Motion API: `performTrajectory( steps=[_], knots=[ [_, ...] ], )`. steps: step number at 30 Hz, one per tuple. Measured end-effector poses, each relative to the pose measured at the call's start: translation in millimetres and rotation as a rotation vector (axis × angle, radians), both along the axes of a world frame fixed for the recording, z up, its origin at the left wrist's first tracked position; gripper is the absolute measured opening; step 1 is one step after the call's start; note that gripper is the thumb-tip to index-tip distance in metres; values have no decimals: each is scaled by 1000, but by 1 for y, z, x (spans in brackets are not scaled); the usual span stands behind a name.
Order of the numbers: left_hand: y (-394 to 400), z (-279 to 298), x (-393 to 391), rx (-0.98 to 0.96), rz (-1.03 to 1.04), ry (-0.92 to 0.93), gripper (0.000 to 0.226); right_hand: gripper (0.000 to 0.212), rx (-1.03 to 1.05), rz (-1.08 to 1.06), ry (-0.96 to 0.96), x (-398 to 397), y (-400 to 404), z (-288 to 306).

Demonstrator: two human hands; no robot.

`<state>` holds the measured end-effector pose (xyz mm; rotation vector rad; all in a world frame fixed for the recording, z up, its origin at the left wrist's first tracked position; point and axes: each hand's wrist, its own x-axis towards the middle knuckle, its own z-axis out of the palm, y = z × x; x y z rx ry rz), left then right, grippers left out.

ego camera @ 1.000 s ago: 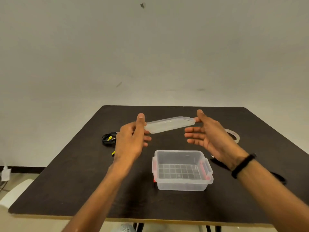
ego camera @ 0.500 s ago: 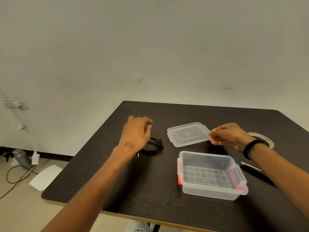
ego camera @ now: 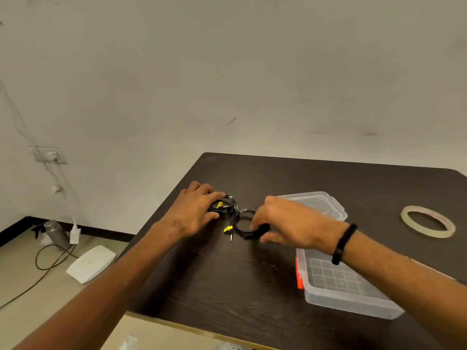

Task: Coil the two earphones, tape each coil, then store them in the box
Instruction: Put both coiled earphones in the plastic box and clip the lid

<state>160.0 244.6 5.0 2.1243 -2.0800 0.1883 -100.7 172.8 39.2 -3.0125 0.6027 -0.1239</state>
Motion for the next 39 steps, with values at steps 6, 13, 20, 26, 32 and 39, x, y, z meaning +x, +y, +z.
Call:
performTrajectory(
  steps=[6, 13, 20, 26, 32, 39],
  knots=[
    [-16, 5, 2, 86, -89, -65, 35, 21, -122, 52, 115, 12, -2, -3],
    [-20, 15, 5, 180, -135, -101, 31, 10, -128, 83, 137, 18, -7, -1],
    [-15, -2, 4, 54, -194, -205, 21, 7, -138, 89, 79, 17, -8, -5],
    [-6, 7, 4, 19, -185, -126, 21, 12, -126, 11, -52, 7, -16, 5],
    [-2, 45, -7, 20, -216, -76, 16, 19, -55, -77, -154, -7, -18, 33],
    [12, 109, -47, -79, -286, -14, 17, 13, 87, -200, -381, -47, 4, 74]
  ],
)
